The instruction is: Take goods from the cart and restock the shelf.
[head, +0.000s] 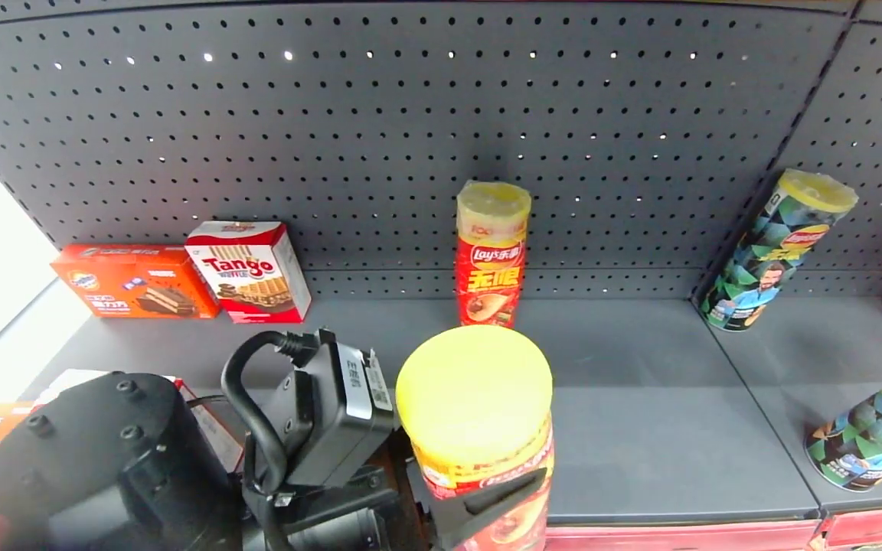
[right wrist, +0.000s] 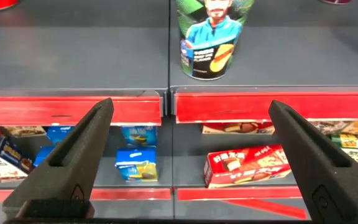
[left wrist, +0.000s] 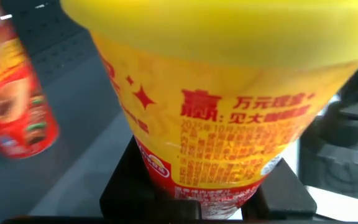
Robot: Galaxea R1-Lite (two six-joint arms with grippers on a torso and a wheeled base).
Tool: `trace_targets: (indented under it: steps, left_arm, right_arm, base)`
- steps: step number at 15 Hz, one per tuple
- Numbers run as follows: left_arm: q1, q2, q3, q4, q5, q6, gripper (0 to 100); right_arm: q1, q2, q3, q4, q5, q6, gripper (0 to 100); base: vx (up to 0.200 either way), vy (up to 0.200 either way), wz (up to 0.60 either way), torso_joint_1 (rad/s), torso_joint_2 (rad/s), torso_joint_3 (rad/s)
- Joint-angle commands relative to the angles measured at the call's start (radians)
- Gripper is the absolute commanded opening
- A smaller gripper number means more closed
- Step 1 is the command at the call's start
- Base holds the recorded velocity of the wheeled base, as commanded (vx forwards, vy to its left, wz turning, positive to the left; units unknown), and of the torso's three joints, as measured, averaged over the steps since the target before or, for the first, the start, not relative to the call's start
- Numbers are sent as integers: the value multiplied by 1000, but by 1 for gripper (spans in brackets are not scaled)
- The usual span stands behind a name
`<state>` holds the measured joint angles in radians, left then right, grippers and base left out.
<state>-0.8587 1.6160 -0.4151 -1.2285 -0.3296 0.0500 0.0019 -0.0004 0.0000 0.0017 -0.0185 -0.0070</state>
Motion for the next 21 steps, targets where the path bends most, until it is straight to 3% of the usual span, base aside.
trace_targets:
  steps: [1, 5, 6, 8, 12, 16, 21]
  left_arm:
    - [41, -2, 2, 0, 0, -1, 0]
    - [73, -8, 1, 1, 7, -2, 0]
    - [104, -5, -8, 1, 3, -4, 0]
    - [130, -1, -17, 7, 0, -4, 0]
    - [178, 44, -74, 7, -31, -7, 0]
    - [205, 50, -70, 3, -32, -10, 0]
    - [225, 50, -71, 1, -36, -10, 0]
  right_arm:
    - [0, 0, 0, 0, 0, -1, 100]
    - [9, 16, -3, 4, 15, -7, 100]
    - [6, 14, -20, 1, 34, -10, 100]
    - [30, 175, -256, 72, 71, 44, 100]
    - [185, 272, -330, 81, 187, 42, 100]
    - [337, 454, -388, 73, 319, 30, 100]
    - [503, 752, -396, -123, 313, -48, 100]
  base:
    - [0, 0, 0, 0, 0, 0]
    - [0, 0, 0, 0, 0, 0]
    - [0, 0, 0, 0, 0, 0]
    - [0, 0, 0, 0, 0, 0]
    - [0, 0, 0, 0, 0, 0]
    - [0, 0, 0, 0, 0, 0]
    - [0, 0, 0, 0, 0, 0]
